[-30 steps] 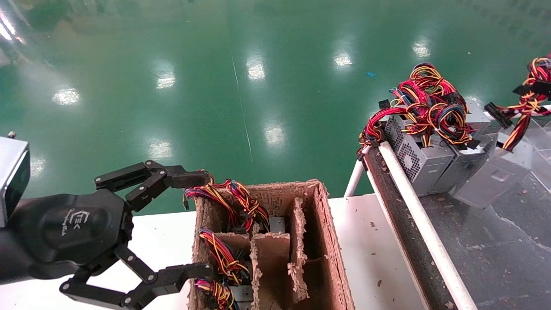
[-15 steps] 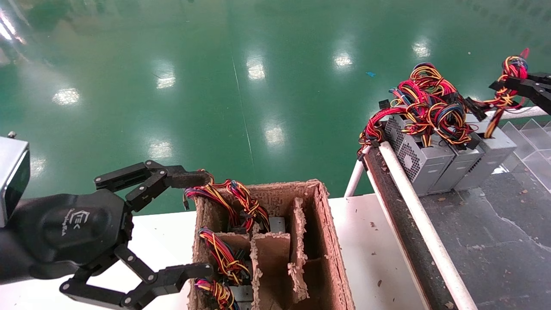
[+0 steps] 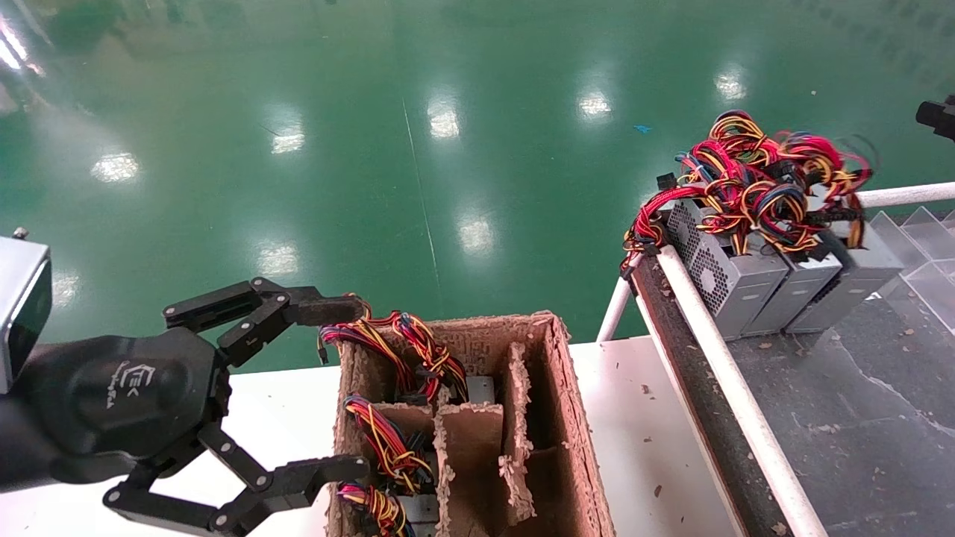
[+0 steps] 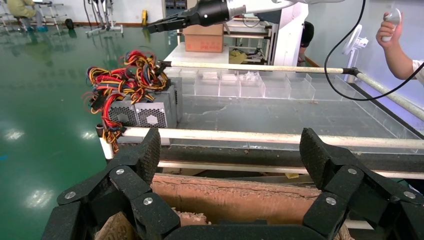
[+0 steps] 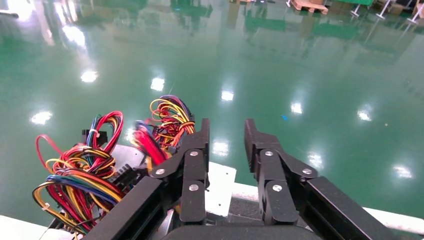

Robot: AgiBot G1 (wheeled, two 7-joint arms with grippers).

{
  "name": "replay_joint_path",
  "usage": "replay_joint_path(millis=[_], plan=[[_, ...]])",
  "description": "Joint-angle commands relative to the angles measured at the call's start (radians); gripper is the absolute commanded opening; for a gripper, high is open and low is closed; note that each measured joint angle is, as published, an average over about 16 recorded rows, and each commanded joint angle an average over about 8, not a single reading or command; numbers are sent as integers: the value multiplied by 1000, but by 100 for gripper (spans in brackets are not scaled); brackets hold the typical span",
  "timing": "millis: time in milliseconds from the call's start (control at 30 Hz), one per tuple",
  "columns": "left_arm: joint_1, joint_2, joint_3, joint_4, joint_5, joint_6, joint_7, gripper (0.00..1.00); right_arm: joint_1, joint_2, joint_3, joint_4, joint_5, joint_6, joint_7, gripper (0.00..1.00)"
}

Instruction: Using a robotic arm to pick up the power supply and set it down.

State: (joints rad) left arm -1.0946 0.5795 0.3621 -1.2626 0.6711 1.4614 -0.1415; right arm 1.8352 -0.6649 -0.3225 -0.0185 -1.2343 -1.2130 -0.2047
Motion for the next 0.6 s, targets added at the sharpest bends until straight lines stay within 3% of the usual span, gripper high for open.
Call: replay_joint_path(millis=[33, 300, 600], plan=[[0, 0, 0, 0, 0, 0, 0, 100, 1, 3, 0, -4, 0, 1, 11, 100], [0, 0, 0, 0, 0, 0, 0, 100, -4, 17, 16, 2, 27, -57, 56, 100], [0, 0, 0, 0, 0, 0, 0, 100, -99, 22, 22, 166, 91, -90, 103, 100]])
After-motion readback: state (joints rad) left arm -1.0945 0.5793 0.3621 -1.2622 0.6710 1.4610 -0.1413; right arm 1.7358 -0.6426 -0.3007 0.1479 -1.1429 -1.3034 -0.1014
